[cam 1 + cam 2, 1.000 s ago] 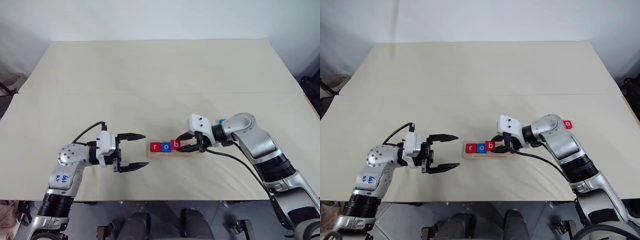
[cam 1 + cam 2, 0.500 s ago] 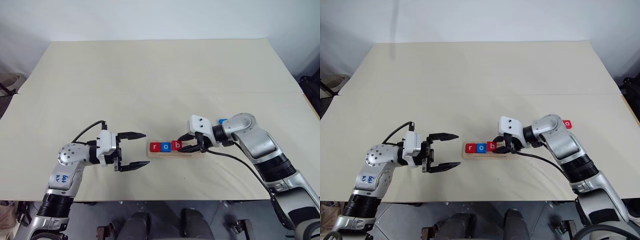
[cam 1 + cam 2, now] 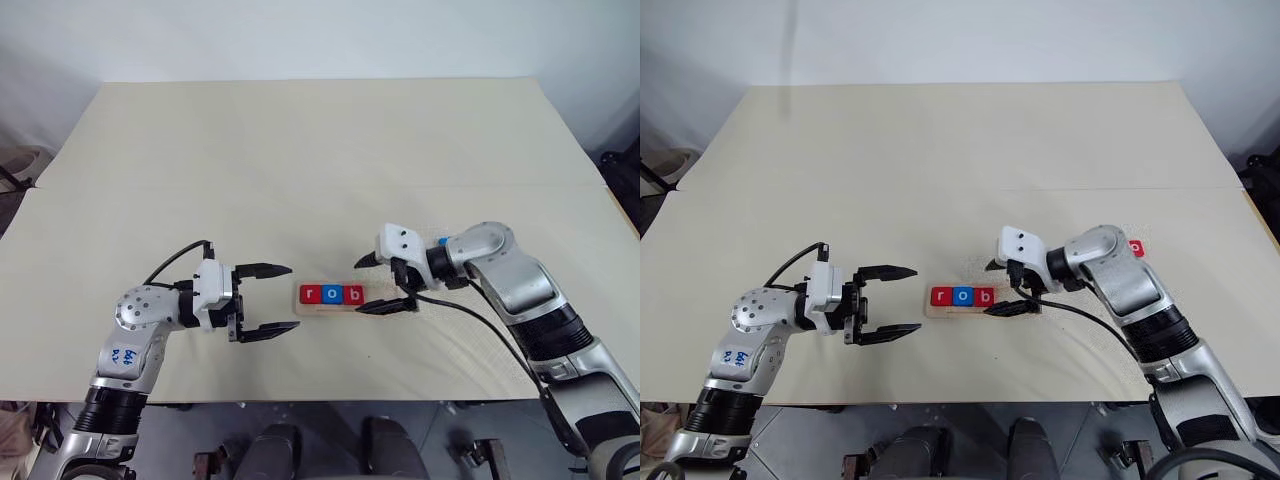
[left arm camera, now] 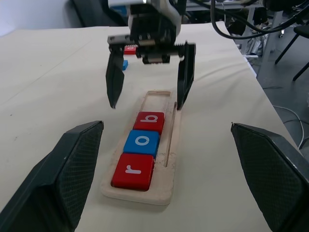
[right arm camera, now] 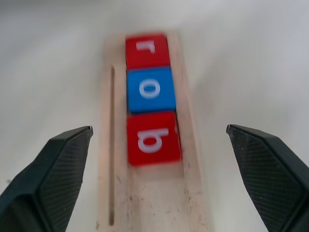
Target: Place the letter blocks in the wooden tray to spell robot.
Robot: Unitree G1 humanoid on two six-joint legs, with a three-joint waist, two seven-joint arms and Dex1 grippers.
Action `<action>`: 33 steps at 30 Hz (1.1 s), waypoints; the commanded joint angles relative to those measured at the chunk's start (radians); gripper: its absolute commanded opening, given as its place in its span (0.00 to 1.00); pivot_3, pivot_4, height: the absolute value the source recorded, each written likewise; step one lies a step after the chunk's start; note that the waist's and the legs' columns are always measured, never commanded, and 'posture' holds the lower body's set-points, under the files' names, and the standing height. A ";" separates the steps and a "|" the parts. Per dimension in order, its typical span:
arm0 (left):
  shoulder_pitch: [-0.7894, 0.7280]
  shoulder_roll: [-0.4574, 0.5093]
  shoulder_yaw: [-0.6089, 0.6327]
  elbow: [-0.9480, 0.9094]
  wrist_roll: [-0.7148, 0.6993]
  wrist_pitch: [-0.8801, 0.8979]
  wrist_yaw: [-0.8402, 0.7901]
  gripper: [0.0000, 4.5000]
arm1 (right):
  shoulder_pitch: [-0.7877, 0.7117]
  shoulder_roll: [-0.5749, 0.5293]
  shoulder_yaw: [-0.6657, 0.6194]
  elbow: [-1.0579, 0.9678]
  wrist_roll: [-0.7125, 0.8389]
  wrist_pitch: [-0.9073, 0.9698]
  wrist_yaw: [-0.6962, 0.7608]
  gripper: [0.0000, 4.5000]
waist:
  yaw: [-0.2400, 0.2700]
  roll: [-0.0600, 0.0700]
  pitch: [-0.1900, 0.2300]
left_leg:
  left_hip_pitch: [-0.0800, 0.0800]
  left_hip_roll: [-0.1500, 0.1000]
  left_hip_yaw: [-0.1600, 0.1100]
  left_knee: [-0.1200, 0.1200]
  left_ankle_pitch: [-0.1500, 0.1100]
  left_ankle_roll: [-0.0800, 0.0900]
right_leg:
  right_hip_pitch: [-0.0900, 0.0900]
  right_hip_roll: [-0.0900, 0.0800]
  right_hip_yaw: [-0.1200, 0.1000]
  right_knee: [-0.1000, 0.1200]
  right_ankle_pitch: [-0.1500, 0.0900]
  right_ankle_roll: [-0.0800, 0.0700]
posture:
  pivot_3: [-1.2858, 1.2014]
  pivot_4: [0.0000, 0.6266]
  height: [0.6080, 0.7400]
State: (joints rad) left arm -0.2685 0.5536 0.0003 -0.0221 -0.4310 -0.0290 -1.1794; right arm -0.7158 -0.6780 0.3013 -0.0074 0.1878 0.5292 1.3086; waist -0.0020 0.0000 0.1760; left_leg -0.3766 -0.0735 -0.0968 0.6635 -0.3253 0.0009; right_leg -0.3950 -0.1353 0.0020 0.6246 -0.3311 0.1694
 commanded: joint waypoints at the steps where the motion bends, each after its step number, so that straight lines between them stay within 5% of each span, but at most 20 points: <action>1: -0.011 0.003 0.008 -0.004 -0.003 -0.010 0.000 1.00 | 0.035 -0.072 -0.087 -0.061 0.050 -0.022 0.034 0.99 | 0.005 0.000 0.000 | 0.000 0.000 0.000 0.000 0.000 0.000 | 0.001 0.000 0.000 -0.001 0.000 0.000 | 0.52 0.24 1.00; 9: -0.040 -0.021 -0.014 0.037 0.004 -0.024 -0.009 1.00 | 0.323 -0.168 -0.366 -0.043 0.073 -0.193 -0.089 0.99 | 0.018 0.000 0.000 | 0.000 0.000 -0.001 0.000 0.000 0.000 | 0.002 0.000 -0.002 -0.002 0.000 0.000 | 0.52 0.24 1.00; 21: -0.121 -0.057 -0.022 0.176 0.024 -0.034 -0.007 1.00 | 0.829 -0.015 -0.831 -0.212 0.187 -0.287 -0.372 0.99 | 0.028 0.000 0.000 | 0.000 0.000 0.001 0.001 0.000 0.000 | 0.002 0.001 0.000 -0.001 0.000 0.000 | 0.52 0.24 1.00; 33: -0.190 -0.071 -0.021 0.240 0.015 -0.023 -0.056 1.00 | 1.063 0.166 -0.926 -0.239 0.231 -0.478 -0.485 0.99 | 0.010 0.000 0.000 | 0.003 0.001 0.003 -0.001 0.000 0.000 | 0.003 0.002 0.003 0.000 0.000 0.000 | 0.52 0.24 1.00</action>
State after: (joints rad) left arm -0.4483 0.4813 -0.0278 0.2175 -0.4068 -0.0450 -1.2232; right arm 0.3403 -0.5126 -0.5976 -0.2098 0.3913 0.0759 0.8348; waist 0.0084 0.0000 0.1758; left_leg -0.3731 -0.0727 -0.0937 0.6626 -0.3252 0.0011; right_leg -0.3924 -0.1332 0.0046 0.6253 -0.3311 0.1694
